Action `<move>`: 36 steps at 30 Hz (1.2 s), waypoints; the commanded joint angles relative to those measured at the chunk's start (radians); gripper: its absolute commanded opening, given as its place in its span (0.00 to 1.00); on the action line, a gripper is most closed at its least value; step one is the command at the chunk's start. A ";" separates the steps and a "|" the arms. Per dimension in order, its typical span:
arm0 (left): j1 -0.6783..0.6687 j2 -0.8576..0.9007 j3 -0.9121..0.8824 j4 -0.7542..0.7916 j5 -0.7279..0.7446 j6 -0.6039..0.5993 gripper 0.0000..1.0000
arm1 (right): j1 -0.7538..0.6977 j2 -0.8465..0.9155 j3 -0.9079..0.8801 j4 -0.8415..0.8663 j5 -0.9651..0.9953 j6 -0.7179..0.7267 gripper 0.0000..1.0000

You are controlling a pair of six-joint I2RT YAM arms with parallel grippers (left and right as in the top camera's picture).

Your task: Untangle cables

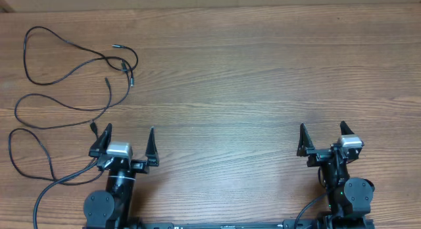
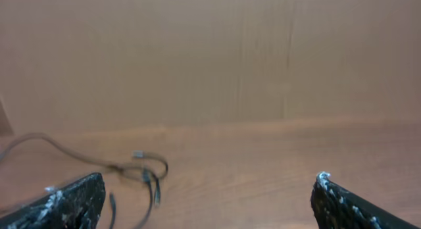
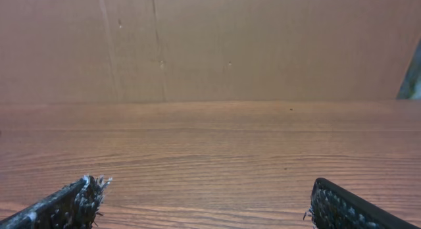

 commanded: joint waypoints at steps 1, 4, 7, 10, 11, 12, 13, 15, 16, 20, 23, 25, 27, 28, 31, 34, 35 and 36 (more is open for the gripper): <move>0.022 -0.027 -0.076 0.105 -0.010 -0.014 1.00 | -0.005 -0.010 -0.010 0.005 0.006 -0.004 1.00; 0.026 -0.027 -0.119 0.172 -0.011 -0.029 0.99 | -0.005 -0.010 -0.010 0.005 0.006 -0.004 1.00; 0.026 -0.027 -0.161 0.234 -0.011 -0.029 1.00 | -0.005 -0.010 -0.010 0.005 0.006 -0.004 1.00; 0.026 -0.027 -0.167 0.212 -0.023 -0.028 1.00 | -0.005 -0.010 -0.010 0.005 0.006 -0.004 1.00; 0.026 -0.027 -0.167 0.203 -0.034 -0.026 0.99 | -0.005 -0.010 -0.010 0.005 0.006 -0.004 1.00; 0.026 -0.027 -0.167 0.191 -0.045 -0.025 1.00 | -0.005 -0.010 -0.010 0.005 0.006 -0.004 1.00; 0.026 -0.027 -0.167 0.172 -0.060 -0.026 1.00 | -0.005 -0.010 -0.010 0.005 0.006 -0.004 1.00; 0.026 -0.028 -0.167 0.122 -0.068 -0.027 1.00 | -0.005 -0.010 -0.010 0.005 0.006 -0.004 1.00; 0.026 -0.027 -0.167 0.089 -0.072 -0.034 1.00 | -0.005 -0.010 -0.010 0.005 0.006 -0.004 1.00; 0.026 -0.027 -0.167 0.030 -0.095 -0.075 1.00 | -0.005 -0.010 -0.010 0.005 0.006 -0.004 1.00; 0.026 -0.027 -0.167 0.029 -0.100 -0.103 1.00 | -0.005 -0.010 -0.010 0.005 0.006 -0.004 1.00; 0.026 -0.027 -0.167 0.028 -0.099 -0.105 1.00 | -0.005 -0.010 -0.010 0.005 0.006 -0.004 1.00; 0.026 -0.027 -0.167 0.028 -0.095 -0.104 1.00 | -0.005 -0.010 -0.010 0.005 0.006 -0.004 1.00; 0.025 -0.027 -0.167 0.029 -0.087 -0.105 1.00 | -0.005 -0.010 -0.010 0.005 0.006 -0.004 1.00; 0.025 -0.027 -0.167 0.028 -0.080 -0.104 1.00 | -0.005 -0.010 -0.010 0.005 0.006 -0.004 1.00; 0.025 -0.027 -0.167 0.028 -0.080 -0.104 1.00 | -0.005 -0.010 -0.010 0.005 0.006 -0.004 1.00; 0.025 -0.027 -0.167 0.028 -0.080 -0.105 1.00 | -0.005 -0.010 -0.010 0.005 0.006 -0.004 1.00; 0.025 -0.027 -0.167 0.028 -0.080 -0.105 0.99 | -0.005 -0.010 -0.010 0.005 0.006 -0.004 1.00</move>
